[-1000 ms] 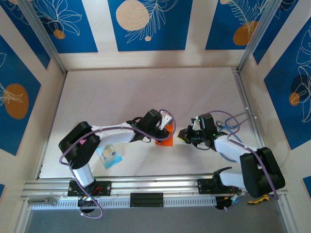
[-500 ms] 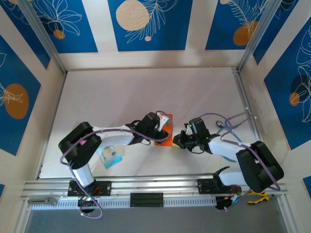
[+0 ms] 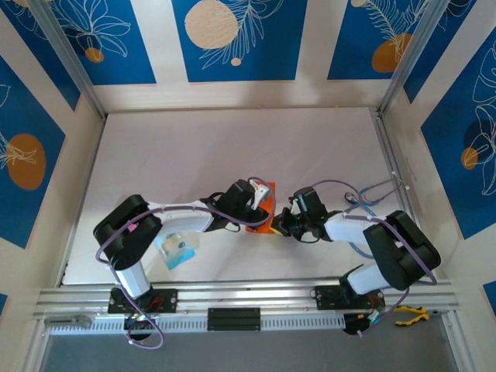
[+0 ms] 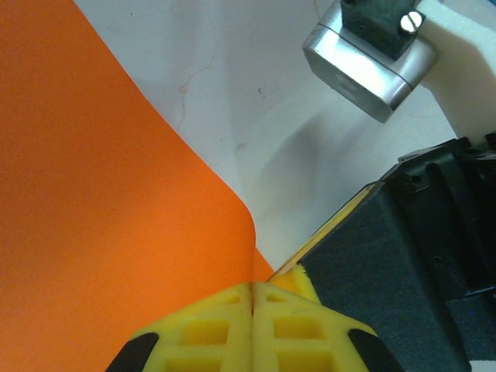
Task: Fold a paper plane with a square sheet of paper (pick it up from the middle)
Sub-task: Fold the triangle a second time at the center of the table.
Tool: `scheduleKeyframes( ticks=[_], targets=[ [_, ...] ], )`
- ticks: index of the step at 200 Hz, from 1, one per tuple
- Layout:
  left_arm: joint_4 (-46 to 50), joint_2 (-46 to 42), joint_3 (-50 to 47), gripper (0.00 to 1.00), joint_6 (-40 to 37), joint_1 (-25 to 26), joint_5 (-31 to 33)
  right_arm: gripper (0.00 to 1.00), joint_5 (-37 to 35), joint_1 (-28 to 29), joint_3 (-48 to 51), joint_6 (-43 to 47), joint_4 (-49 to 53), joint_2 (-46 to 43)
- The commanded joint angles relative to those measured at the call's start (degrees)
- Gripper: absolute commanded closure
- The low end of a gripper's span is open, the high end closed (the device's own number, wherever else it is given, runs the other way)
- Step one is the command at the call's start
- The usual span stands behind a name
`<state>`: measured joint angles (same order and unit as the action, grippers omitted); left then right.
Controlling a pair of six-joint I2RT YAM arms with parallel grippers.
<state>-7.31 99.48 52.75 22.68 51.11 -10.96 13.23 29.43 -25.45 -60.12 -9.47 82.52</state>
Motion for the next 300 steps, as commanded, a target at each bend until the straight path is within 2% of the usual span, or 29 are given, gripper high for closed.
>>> scheduleKeyframes(
  ticks=[1,52,126,164,223,300],
  targets=[
    [-0.5,-1.2,-0.2,1.0,0.7,-0.5,-0.8,1.0,-1.6,0.5,-1.8,0.2,1.8,2.2],
    [0.1,-1.0,0.5,1.0,1.3,-1.2,-0.1,1.0,-5.9,-0.2,-2.2,4.5,10.9,3.1],
    [-2.9,1.7,0.1,1.0,3.8,-3.7,-0.9,1.0,-4.8,-3.3,-4.6,10.2,15.8,3.1],
    [-5.4,2.5,-1.0,1.0,4.2,-3.8,0.7,1.0,-4.3,-3.9,-6.5,12.0,17.9,3.5],
    [-7.3,3.3,-1.3,1.0,2.4,-4.0,3.6,1.0,-3.0,-4.7,-8.4,15.3,20.0,4.5],
    [-8.4,5.9,-0.5,0.99,1.2,-4.7,2.4,1.0,-0.9,-6.6,-11.7,20.5,23.9,6.8]
  ],
)
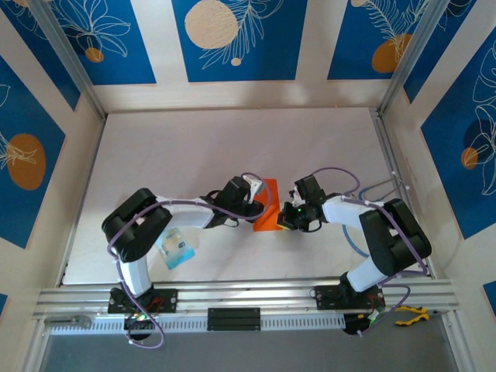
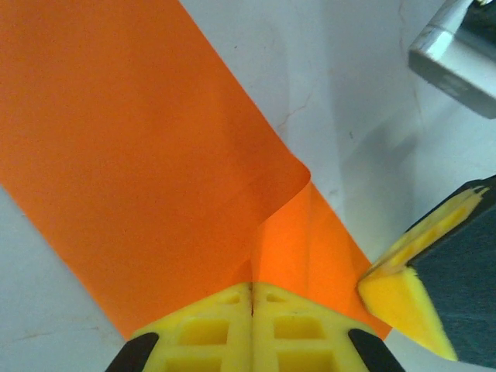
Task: Fold a paper plane with a square sheet of paper (pick it up from the middle)
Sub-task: Fold the triangle a second time at the center of the table.
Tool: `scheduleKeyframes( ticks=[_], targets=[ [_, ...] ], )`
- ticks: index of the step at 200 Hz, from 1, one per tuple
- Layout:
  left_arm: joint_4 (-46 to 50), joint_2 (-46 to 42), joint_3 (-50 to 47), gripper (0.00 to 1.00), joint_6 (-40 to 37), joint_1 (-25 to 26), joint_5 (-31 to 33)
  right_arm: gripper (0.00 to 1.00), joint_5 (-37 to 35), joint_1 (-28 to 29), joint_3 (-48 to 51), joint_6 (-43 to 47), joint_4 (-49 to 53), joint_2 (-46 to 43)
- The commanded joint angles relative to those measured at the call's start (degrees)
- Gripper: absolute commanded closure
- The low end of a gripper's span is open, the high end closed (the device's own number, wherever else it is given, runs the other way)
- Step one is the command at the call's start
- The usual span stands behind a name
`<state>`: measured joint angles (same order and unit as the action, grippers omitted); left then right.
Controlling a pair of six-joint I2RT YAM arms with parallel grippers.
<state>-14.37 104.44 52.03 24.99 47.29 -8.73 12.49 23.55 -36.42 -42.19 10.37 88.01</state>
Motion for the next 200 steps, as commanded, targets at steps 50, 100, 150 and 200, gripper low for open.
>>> scheduleKeyframes(
  ticks=[50,100,150,200],
  targets=[
    [-1.9,1.8,0.1,0.98,-0.9,-1.5,0.6,1.0,0.2,-1.4,-0.9,2.9,4.4,1.3],
    [-2.9,2.4,-0.4,0.97,-1.2,-2.1,0.6,1.0,0.3,-1.5,-0.5,2.6,4.0,0.7],
    [-3.1,3.0,-0.3,0.96,-1.7,-2.6,0.2,1.0,0.3,-1.5,0.3,1.9,3.1,-0.1],
    [-1.6,3.5,0.1,0.96,-1.7,-2.9,0.4,1.0,0.3,-1.6,0.5,1.9,2.7,0.2]
  ],
)
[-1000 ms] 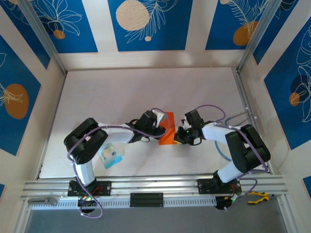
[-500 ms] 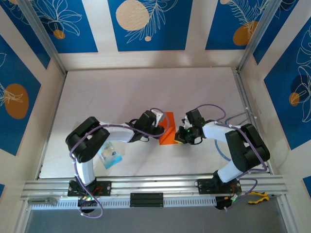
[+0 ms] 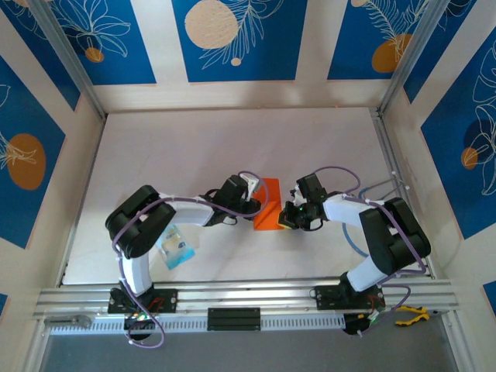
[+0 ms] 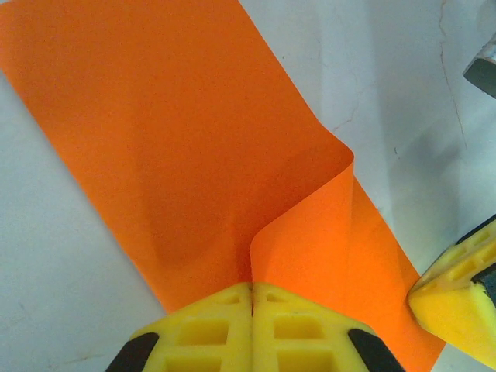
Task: Fold a paper plane with a square sheet of paper (pick it up from the middle)
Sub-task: Fold the triangle a second time at the center of the table.
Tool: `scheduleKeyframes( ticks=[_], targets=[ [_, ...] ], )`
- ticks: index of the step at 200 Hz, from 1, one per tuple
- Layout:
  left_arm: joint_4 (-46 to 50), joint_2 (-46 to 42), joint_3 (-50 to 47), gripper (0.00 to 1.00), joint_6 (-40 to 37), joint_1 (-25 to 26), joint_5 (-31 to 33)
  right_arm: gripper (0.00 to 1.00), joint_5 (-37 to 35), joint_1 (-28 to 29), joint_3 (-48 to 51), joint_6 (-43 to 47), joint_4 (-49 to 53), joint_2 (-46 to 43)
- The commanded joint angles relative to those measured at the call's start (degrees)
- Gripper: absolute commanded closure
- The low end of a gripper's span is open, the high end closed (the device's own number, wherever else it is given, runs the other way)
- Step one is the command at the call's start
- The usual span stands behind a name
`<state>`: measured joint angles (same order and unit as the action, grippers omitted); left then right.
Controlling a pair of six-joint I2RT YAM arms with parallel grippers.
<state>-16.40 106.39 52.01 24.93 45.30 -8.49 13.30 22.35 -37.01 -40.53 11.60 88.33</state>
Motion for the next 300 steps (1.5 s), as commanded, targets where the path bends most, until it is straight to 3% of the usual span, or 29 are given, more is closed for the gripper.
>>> scheduleKeyframes(
  ticks=[1,254,300],
  targets=[
    [0.4,1.5,0.1,0.96,-1.5,-1.0,0.1,1.0,-0.5,-0.4,1.0,0.2,1.5,-0.1],
    [1.9,3.6,-0.1,0.97,-1.1,-1.1,-1.1,0.99,3.0,-1.6,-1.7,2.1,1.5,-0.3],
    [2.1,3.8,0.0,0.98,-0.9,-1.1,-1.1,0.96,9.6,-2.4,1.3,-6.1,-10.1,-4.0]
  ],
)
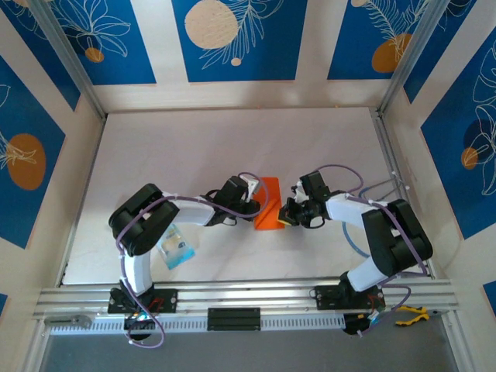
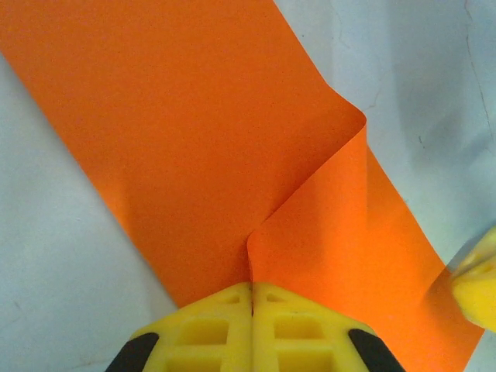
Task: Fold a paper plane with a square sheet of paper (pick it up from the middle)
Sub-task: Fold the triangle a second time at the center of the table.
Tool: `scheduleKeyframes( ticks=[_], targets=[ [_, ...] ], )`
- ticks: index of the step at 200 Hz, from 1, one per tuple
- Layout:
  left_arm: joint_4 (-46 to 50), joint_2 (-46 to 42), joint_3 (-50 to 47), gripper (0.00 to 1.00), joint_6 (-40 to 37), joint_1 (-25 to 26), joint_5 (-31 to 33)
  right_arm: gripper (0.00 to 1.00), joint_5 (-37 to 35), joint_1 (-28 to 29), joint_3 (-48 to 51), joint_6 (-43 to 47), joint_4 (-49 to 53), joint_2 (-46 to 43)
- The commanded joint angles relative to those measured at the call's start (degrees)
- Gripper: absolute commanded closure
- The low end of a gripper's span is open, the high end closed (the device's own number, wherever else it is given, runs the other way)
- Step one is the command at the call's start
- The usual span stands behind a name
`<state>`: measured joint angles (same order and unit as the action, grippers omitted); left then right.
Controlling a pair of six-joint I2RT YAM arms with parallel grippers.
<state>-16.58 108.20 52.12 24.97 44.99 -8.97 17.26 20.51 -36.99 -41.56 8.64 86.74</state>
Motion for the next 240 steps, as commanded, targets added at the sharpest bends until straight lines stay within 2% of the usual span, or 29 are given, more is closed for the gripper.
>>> scheduleKeyframes(
  ticks=[1,28,83,119,240],
  targets=[
    [2.3,1.9,-0.1,0.98,-1.0,-0.8,-0.6,0.96,5.6,-0.6,1.3,-5.0,-7.1,-2.4],
    [2.5,1.9,0.0,0.97,-1.0,-0.9,-0.5,0.99,7.5,0.5,1.5,-11.6,-14.9,-0.1],
    [2.6,2.1,0.2,0.98,-0.9,-1.0,-0.9,1.0,4.3,3.1,-1.8,-17.0,-18.6,6.1],
    [2.6,2.1,0.3,0.98,-0.9,-1.3,-1.0,1.0,5.9,3.3,-2.1,-17.9,-21.3,8.5],
    [3.3,2.4,0.6,0.98,-1.0,-1.8,-1.3,1.0,3.4,2.3,2.0,-18.6,-23.4,11.7]
  ],
)
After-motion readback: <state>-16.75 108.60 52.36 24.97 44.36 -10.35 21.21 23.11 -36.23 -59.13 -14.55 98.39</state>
